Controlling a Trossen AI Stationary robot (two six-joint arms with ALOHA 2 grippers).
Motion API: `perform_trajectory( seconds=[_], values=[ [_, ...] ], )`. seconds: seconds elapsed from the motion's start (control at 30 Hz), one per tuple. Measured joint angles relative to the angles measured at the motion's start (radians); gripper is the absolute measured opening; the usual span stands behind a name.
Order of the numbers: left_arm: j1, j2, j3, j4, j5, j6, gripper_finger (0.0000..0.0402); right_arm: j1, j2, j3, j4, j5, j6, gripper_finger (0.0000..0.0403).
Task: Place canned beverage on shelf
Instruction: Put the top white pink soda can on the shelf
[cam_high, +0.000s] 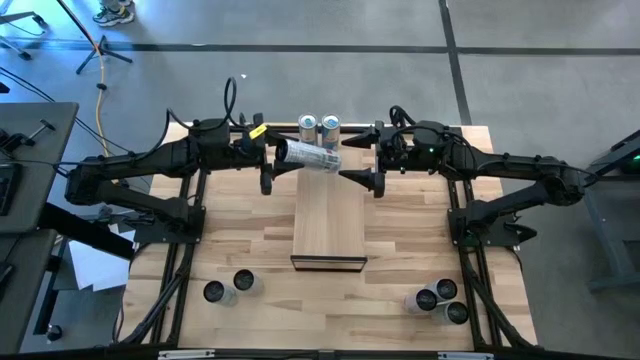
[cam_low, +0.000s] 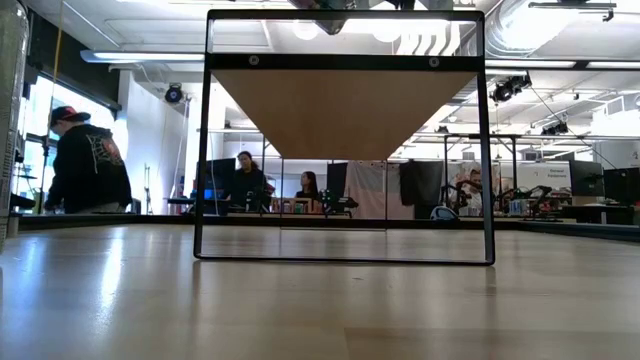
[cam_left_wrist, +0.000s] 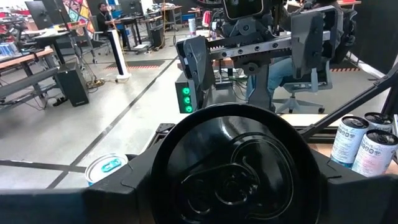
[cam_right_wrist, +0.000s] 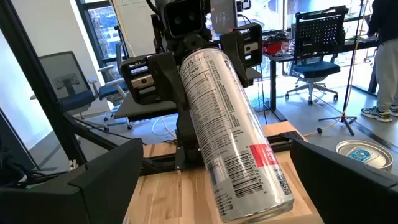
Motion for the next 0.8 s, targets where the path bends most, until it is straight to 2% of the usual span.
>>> perform_trajectory(
  seconds=[0.8],
  values=[
    [0.000, 0.000, 0.000, 0.005, 0.001, 0.034, 0.0221, 0.000, 0.000, 0.000, -0.001, 0.000, 0.000, 0.0394]
  ],
)
